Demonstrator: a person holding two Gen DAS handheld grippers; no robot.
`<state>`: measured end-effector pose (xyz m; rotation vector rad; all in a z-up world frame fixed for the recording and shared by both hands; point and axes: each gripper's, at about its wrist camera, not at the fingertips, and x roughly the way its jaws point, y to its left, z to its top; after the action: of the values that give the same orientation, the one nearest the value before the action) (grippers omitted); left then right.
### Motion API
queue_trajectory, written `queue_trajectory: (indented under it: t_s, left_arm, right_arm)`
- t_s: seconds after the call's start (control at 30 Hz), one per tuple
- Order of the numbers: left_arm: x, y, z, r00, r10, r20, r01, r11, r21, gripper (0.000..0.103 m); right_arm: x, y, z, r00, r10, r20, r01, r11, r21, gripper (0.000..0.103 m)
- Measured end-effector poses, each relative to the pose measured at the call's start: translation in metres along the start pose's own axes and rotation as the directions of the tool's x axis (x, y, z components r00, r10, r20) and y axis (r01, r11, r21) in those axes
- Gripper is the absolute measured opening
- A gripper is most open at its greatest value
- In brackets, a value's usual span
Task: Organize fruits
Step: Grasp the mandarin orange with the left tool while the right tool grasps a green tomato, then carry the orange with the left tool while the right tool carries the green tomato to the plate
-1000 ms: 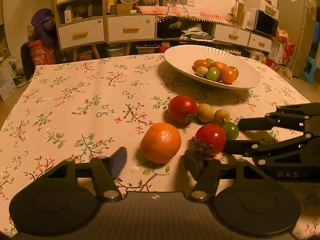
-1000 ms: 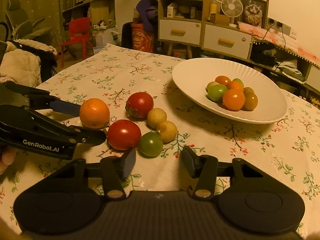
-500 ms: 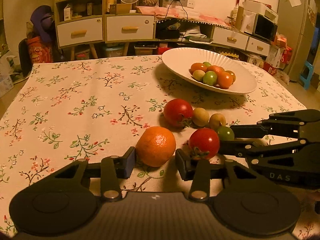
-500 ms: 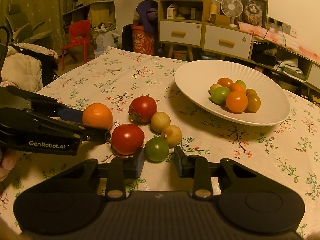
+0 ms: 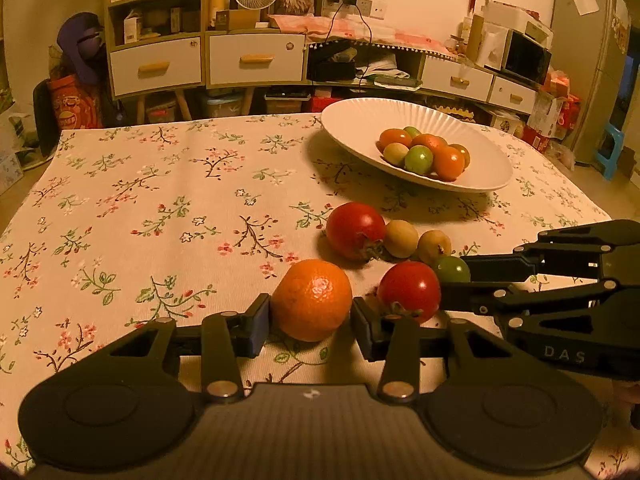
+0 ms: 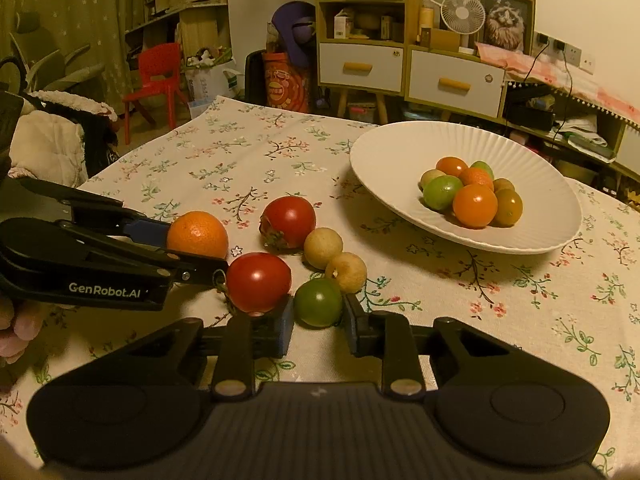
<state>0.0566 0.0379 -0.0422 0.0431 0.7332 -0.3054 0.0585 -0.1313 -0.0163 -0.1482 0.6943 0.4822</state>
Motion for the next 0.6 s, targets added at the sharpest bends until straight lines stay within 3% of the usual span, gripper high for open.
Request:
queue_trajectory:
  t_s: [0.6]
  left_arm:
    - [-0.006, 0.003, 0.006, 0.999, -0.031, 0.021, 0.032, 0.999, -0.039, 0.046]
  right_arm:
    - [-0.011, -0.010, 0.011, 0.999, -0.003, 0.040, 0.002, 0.999, 0.036, 0.023]
